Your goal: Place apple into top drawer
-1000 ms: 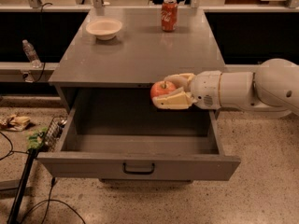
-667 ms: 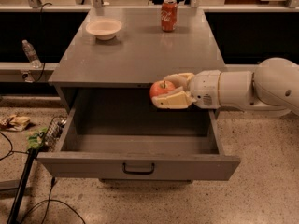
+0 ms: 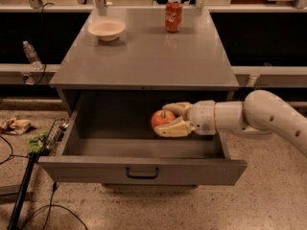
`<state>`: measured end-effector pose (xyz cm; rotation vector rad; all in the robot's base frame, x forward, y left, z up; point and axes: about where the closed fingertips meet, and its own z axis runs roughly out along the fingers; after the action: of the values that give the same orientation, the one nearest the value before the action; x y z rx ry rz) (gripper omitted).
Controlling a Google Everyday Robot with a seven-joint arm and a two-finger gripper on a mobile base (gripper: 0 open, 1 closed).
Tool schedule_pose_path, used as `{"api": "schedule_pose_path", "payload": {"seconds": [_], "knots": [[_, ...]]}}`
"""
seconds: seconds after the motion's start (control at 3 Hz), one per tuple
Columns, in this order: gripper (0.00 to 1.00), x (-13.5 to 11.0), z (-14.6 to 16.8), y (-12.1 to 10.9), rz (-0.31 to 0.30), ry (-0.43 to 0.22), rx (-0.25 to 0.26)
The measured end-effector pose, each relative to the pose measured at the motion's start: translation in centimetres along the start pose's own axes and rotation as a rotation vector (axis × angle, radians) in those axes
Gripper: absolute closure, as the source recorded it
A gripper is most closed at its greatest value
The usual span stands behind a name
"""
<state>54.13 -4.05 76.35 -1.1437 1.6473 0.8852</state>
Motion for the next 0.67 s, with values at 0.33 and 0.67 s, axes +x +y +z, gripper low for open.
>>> {"api": "schedule_pose_path", "payload": {"seconds": [0.33, 0.67], "knots": [[1.00, 4.0, 2.5, -1.0, -0.040, 0.021, -0.023], [1.00, 5.5, 4.2, -2.3, -0.083, 0.036, -0.006]]}}
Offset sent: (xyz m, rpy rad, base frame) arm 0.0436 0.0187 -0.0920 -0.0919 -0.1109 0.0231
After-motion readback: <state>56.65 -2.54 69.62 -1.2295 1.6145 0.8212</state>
